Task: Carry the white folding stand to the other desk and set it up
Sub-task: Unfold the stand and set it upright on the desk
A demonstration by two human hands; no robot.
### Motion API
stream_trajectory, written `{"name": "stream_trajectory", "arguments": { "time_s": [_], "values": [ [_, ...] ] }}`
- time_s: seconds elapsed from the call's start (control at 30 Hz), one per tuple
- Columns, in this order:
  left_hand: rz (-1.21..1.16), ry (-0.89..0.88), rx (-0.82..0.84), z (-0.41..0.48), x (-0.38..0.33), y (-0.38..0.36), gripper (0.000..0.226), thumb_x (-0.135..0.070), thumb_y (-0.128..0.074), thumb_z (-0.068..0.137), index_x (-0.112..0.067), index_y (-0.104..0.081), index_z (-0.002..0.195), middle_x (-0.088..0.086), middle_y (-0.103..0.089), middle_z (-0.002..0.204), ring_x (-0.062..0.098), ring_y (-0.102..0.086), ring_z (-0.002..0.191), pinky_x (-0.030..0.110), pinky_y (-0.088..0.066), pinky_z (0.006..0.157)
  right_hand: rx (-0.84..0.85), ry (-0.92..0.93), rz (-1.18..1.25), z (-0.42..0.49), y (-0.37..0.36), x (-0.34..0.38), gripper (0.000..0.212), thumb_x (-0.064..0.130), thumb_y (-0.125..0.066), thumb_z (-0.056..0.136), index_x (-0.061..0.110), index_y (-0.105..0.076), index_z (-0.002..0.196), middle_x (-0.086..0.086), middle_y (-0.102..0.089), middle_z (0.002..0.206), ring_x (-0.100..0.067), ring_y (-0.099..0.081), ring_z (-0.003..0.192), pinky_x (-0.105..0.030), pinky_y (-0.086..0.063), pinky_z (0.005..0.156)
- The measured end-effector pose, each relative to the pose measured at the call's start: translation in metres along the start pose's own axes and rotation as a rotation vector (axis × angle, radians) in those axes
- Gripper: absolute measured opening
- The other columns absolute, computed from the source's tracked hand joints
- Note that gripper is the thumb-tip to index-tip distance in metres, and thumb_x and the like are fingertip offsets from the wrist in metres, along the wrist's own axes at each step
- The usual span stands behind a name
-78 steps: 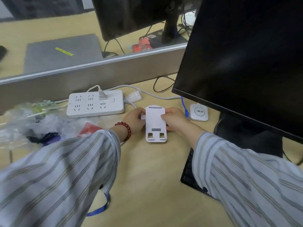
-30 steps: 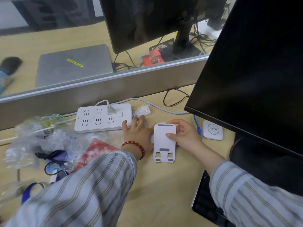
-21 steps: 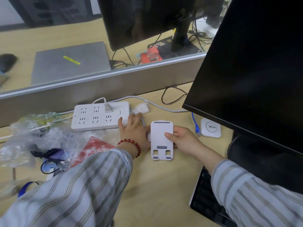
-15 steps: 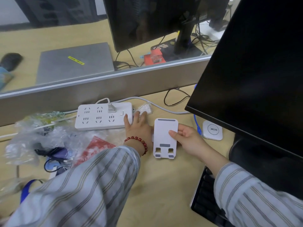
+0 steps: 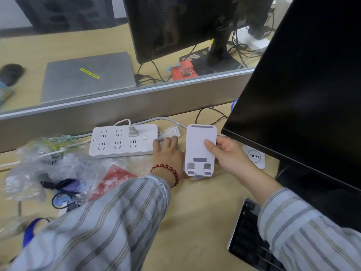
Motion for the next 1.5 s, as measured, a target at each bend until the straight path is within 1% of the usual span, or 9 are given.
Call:
{"name": "stream_trajectory", "arguments": {
  "time_s": [0.1,0.27,0.43,0.63,0.77,0.97,1.1,1.3,1.5],
  "values": [
    [0.003,-0.003,0.011,0.002,0.000,0.000,0.050,-0.060,-0.055,0.072,-0.025,-0.060,0.107,0.005,-0.043,0.116,0.027,-0.036,0.112,0.044,-0.026,0.095,0.009,-0.083,-0.039,-0.004,-0.003,-0.009,0.023,0.043,-0.051,0.091,0.027,-0.068,0.091,0.007,-0.075,0.092,-0.017,-0.071,0.088,-0.042,-0.057,0.084],
    [0.018,-0.007,0.061,0.003,0.000,-0.002,0.053,-0.063,-0.052,0.072,-0.025,-0.060,0.108,0.003,-0.055,0.109,0.027,-0.043,0.110,0.045,-0.027,0.095,-0.041,-0.057,-0.105,-0.006,-0.002,0.000,0.016,0.039,-0.049,0.093,0.030,-0.063,0.092,0.009,-0.072,0.093,-0.016,-0.069,0.090,-0.046,-0.056,0.087],
    [-0.002,0.007,0.092,-0.001,0.002,-0.003,0.053,-0.068,-0.048,0.070,-0.029,-0.058,0.103,0.003,-0.055,0.108,0.027,-0.042,0.109,0.045,-0.028,0.091,-0.028,-0.087,-0.172,-0.007,-0.003,0.001,0.020,0.040,-0.046,0.094,0.026,-0.060,0.095,0.001,-0.070,0.100,-0.020,-0.068,0.094,-0.049,-0.055,0.088],
    [-0.004,0.006,0.099,-0.004,0.002,-0.003,0.058,-0.072,-0.050,0.066,-0.032,-0.057,0.107,0.004,-0.054,0.113,0.027,-0.040,0.112,0.046,-0.028,0.090,-0.024,-0.124,-0.132,-0.004,-0.005,-0.003,0.021,0.039,-0.045,0.095,0.024,-0.057,0.103,-0.001,-0.069,0.107,-0.022,-0.069,0.092,-0.047,-0.058,0.082],
    [-0.004,0.003,0.096,-0.005,0.003,-0.004,0.058,-0.074,-0.050,0.064,-0.034,-0.057,0.106,0.005,-0.055,0.113,0.027,-0.040,0.111,0.046,-0.028,0.090,-0.033,-0.112,-0.115,-0.004,-0.006,-0.004,0.022,0.040,-0.044,0.095,0.025,-0.057,0.104,0.002,-0.069,0.101,-0.025,-0.071,0.087,-0.049,-0.057,0.083],
    [0.002,0.017,0.103,-0.004,0.002,-0.001,0.061,-0.077,-0.050,0.061,-0.032,-0.059,0.102,0.002,-0.055,0.109,0.026,-0.041,0.109,0.046,-0.027,0.090,-0.008,-0.230,0.069,-0.011,-0.015,-0.024,0.029,0.051,-0.042,0.092,0.028,-0.062,0.091,0.001,-0.073,0.101,-0.021,-0.071,0.091,-0.044,-0.056,0.089],
    [0.001,0.033,0.102,-0.004,0.004,0.000,0.058,-0.074,-0.052,0.063,-0.031,-0.060,0.100,0.001,-0.055,0.109,0.025,-0.041,0.111,0.046,-0.026,0.093,-0.005,-0.217,0.127,-0.013,-0.017,-0.025,0.022,0.043,-0.046,0.093,0.028,-0.062,0.089,0.000,-0.073,0.099,-0.019,-0.070,0.087,-0.041,-0.057,0.087],
    [0.017,0.052,0.075,-0.001,0.003,0.003,0.048,-0.063,-0.051,0.072,-0.024,-0.060,0.099,0.003,-0.057,0.111,0.026,-0.043,0.113,0.048,-0.025,0.097,-0.009,-0.170,0.074,-0.014,-0.016,-0.022,0.023,0.042,-0.045,0.094,0.030,-0.063,0.085,0.003,-0.073,0.097,-0.020,-0.070,0.091,-0.044,-0.055,0.091],
    [0.025,0.054,0.042,0.001,0.004,0.002,0.028,-0.044,-0.051,0.079,-0.023,-0.062,0.094,0.003,-0.057,0.107,0.026,-0.043,0.109,0.046,-0.025,0.095,-0.018,-0.130,0.093,-0.019,-0.016,-0.018,0.023,0.041,-0.045,0.095,0.030,-0.063,0.084,0.010,-0.072,0.089,-0.011,-0.069,0.080,-0.033,-0.055,0.082]
  ]
}}
Point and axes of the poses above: each hand's wrist, its own z-axis towards the middle knuckle, its own y-axis out of the back of the hand, x = y × z, the point moved 9 cm from there along z, towards the middle knuckle
